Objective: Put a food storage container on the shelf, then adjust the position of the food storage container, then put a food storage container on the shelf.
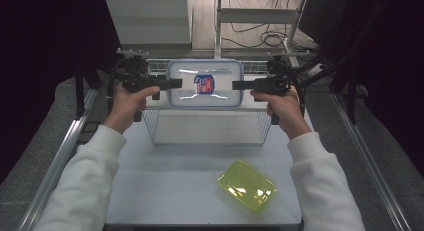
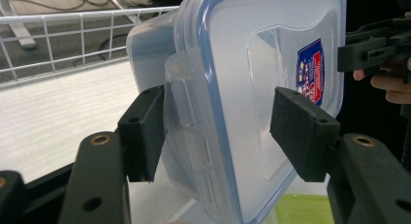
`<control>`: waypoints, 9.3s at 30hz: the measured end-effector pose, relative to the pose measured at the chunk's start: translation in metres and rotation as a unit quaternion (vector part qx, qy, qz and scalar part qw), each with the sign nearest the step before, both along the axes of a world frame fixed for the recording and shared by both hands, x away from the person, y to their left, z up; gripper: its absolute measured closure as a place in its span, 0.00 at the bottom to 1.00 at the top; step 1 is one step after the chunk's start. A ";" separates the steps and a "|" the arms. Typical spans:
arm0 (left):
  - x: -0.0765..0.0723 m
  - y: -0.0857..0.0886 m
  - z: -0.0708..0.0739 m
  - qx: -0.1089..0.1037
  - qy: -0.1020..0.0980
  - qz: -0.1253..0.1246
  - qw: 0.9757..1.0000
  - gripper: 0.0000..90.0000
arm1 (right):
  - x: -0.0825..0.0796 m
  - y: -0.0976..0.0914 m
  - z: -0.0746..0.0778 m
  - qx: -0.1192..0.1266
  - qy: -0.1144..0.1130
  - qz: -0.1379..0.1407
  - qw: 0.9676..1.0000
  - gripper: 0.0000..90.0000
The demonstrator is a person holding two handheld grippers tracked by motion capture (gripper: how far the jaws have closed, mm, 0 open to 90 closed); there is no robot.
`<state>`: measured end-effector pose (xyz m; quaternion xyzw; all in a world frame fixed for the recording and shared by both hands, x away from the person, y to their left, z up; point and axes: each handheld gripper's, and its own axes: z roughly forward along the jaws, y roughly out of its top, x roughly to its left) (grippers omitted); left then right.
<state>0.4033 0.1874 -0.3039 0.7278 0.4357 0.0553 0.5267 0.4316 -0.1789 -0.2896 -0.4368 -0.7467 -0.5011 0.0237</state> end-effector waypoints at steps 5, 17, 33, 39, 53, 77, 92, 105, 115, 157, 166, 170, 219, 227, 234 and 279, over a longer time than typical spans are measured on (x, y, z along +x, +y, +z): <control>0.014 0.000 -0.001 -0.018 0.017 0.005 1.000 0.43 | 0.013 -0.003 -0.003 0.018 0.026 -0.014 0.999 0.56; 0.041 -0.002 -0.018 -0.058 0.075 0.029 0.995 0.28 | 0.022 0.003 -0.008 0.018 0.036 -0.065 0.997 0.55; 0.012 0.015 -0.002 -0.046 -0.003 0.070 0.997 0.32 | 0.002 -0.015 -0.008 0.031 0.008 -0.072 0.997 0.47; -0.029 0.017 -0.008 -0.010 -0.011 0.002 1.000 0.95 | -0.010 -0.021 -0.013 0.041 0.006 -0.063 0.997 0.45; -0.021 -0.012 -0.040 0.024 0.022 -0.040 0.999 1.00 | -0.021 -0.018 -0.027 0.025 0.014 -0.042 0.999 0.43; -0.062 0.001 -0.044 0.031 0.020 -0.044 0.998 0.71 | -0.055 -0.021 -0.043 -0.045 -0.001 0.029 0.999 0.42; -0.091 0.016 -0.089 0.068 0.084 -0.089 0.990 0.42 | -0.074 -0.028 -0.084 -0.114 0.033 0.077 0.990 0.42; -0.111 0.019 -0.123 0.091 0.085 -0.086 0.988 0.36 | -0.083 -0.038 -0.118 -0.112 0.040 0.070 0.990 0.41; -0.131 0.026 -0.156 0.092 0.090 -0.068 0.989 0.35 | -0.094 -0.055 -0.136 -0.125 0.043 0.059 0.989 0.40; -0.136 0.034 -0.179 0.107 0.105 -0.056 0.987 0.32 | -0.204 -0.051 -0.182 -0.240 0.048 0.167 0.955 0.99; -0.136 0.036 -0.181 0.106 0.107 -0.050 0.987 0.32 | -0.191 -0.073 -0.178 -0.233 0.039 0.131 0.963 0.99; -0.136 0.036 -0.183 0.108 0.109 -0.050 0.987 0.32 | -0.190 -0.077 -0.179 -0.221 0.042 0.125 0.966 0.99; -0.139 0.037 -0.182 0.108 0.097 -0.046 0.988 0.32 | -0.111 -0.022 -0.189 -0.267 0.074 0.090 0.957 0.99; -0.139 0.036 -0.182 0.105 0.097 -0.043 0.989 0.32 | -0.116 0.001 -0.191 -0.262 0.069 0.122 0.955 0.99; -0.139 0.033 -0.183 0.104 0.098 -0.044 0.989 0.32 | -0.118 0.001 -0.195 -0.263 0.067 0.118 0.955 0.99; -0.125 -0.031 -0.197 0.051 0.140 -0.064 0.987 0.28 | -0.124 -0.022 -0.187 -0.148 0.069 0.064 0.985 0.55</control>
